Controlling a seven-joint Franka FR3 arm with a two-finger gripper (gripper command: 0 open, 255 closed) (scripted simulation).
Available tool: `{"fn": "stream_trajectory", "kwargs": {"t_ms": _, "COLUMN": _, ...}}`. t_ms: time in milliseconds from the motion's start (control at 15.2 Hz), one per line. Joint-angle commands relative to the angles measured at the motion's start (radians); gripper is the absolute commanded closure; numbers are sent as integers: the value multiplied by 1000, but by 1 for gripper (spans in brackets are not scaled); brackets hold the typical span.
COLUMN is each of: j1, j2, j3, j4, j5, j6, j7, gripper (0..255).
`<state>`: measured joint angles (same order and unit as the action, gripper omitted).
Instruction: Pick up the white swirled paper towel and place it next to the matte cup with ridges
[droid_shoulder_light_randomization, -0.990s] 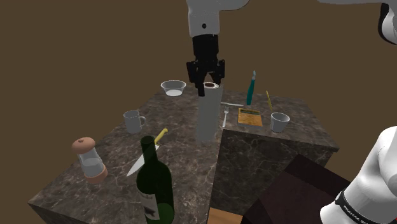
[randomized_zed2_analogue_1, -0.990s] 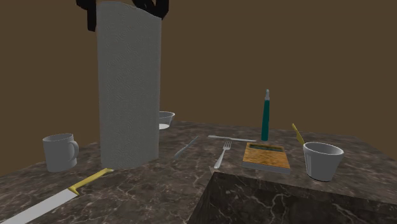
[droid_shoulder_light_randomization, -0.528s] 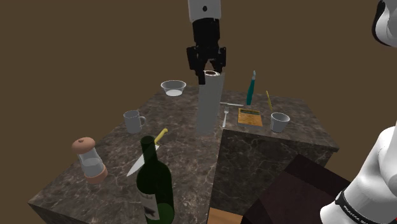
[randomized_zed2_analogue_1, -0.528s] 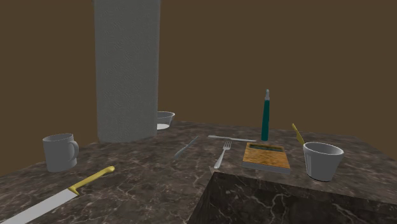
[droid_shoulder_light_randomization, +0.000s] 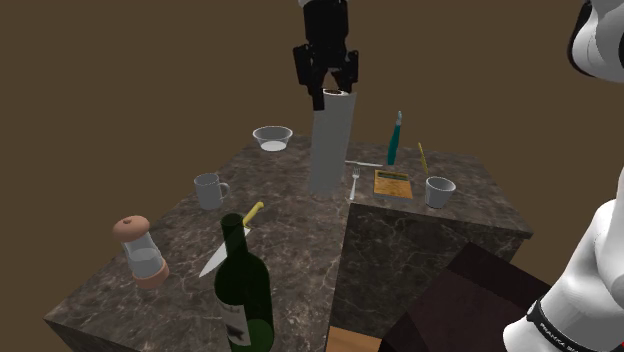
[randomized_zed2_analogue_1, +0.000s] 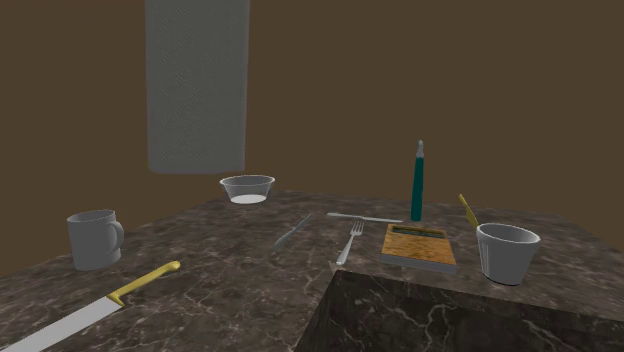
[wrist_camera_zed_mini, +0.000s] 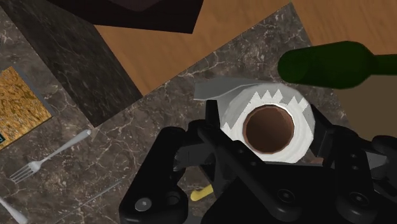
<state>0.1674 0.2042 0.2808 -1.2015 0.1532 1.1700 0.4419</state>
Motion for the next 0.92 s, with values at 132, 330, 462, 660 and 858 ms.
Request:
{"fn": "stream_trajectory", "kwargs": {"t_ms": 132, "j1": 11, "j2": 43, "j3": 5, "j4": 116, "j5": -5, "j6": -73, "j7": 23, "gripper": 255}}
{"fn": "stream_trajectory", "kwargs": {"t_ms": 330, "j1": 20, "j2": 82, "j3": 8, "j4": 213, "j5": -11, "j6": -130, "j7": 40, "gripper": 255}}
{"fn": "stream_trajectory", "kwargs": {"t_ms": 462, "j1": -23, "j2": 14, "j3": -9, "j4": 121, "j5": -2, "j6": -112, "j7": -17, "gripper": 255}}
{"fn": "stream_trajectory", "kwargs": {"t_ms": 660, "j1": -77, "j2": -69, "j3": -40, "j4": 15, "j5": 3, "j6": -100, "j7": -102, "gripper": 255}}
{"fn": "stream_trajectory", "kwargs": {"t_ms": 858, "j1": -124, "j2": -134, "j3": -74, "j4": -66, "j5": -1, "j6": -96, "j7": -186, "gripper": 255}}
